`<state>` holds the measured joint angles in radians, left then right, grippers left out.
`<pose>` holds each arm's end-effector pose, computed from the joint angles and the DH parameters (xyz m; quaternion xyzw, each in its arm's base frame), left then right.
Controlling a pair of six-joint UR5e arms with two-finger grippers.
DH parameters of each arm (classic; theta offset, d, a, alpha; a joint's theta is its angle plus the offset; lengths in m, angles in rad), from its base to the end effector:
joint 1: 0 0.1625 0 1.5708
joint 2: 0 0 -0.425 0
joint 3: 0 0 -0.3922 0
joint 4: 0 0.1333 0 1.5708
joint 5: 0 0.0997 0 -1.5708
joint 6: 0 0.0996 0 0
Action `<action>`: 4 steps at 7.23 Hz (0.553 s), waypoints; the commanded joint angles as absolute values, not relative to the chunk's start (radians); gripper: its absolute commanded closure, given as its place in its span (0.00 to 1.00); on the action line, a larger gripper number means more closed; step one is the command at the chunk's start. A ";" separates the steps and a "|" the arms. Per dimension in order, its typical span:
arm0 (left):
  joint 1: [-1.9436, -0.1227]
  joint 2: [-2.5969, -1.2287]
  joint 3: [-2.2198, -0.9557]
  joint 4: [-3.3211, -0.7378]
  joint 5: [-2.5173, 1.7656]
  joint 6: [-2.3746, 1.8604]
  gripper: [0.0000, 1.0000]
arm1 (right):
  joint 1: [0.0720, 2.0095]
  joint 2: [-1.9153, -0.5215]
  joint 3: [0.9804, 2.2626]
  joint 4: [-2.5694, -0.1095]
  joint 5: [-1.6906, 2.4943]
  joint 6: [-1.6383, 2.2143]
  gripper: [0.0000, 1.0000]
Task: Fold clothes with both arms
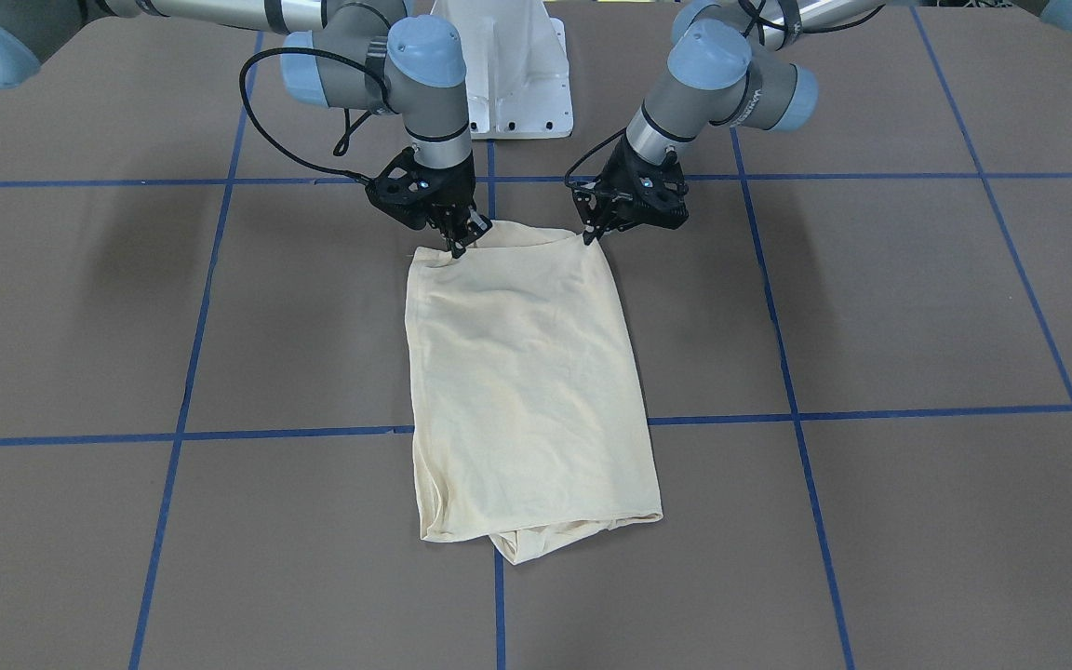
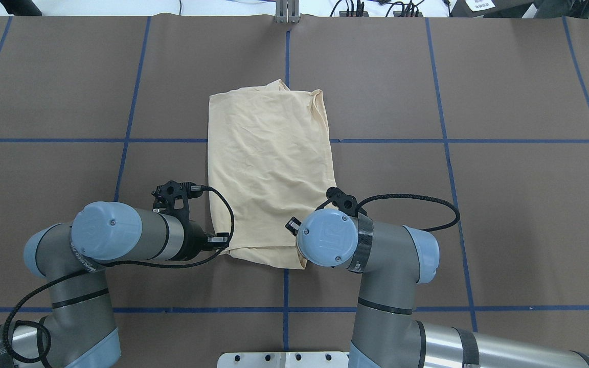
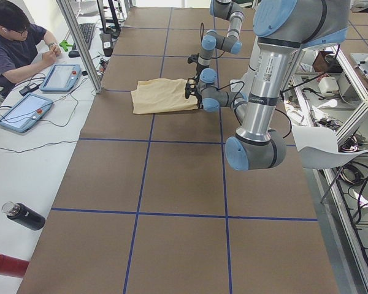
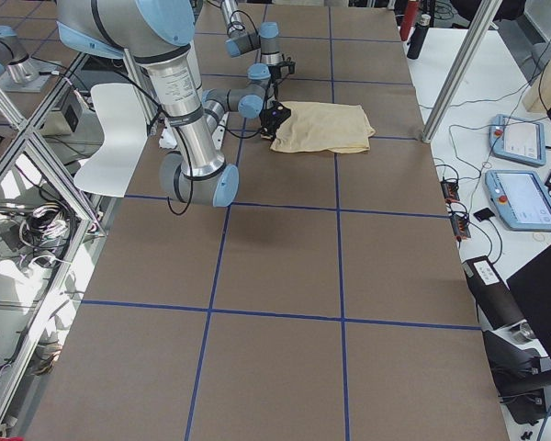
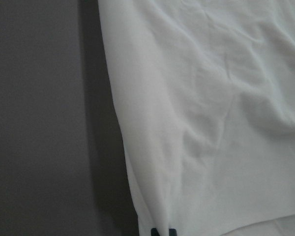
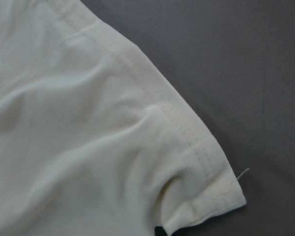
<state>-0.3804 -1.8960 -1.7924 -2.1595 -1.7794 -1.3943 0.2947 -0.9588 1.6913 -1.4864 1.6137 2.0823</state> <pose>0.5164 -0.3278 0.3120 0.0626 0.5383 -0.0296 0.8399 -0.6099 -0.3200 0.2435 -0.0625 -0.3926 0.3521 0.8473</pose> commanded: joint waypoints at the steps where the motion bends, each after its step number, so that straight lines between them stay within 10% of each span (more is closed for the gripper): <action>1: -0.380 -1.893 -1.824 -2.157 -1.782 -1.390 1.00 | 0.296 -0.972 1.729 -1.488 1.621 2.071 1.00; 4: -0.324 -1.829 -1.946 -2.154 -1.802 -1.394 1.00 | 0.221 -1.083 2.018 -1.598 1.620 2.082 1.00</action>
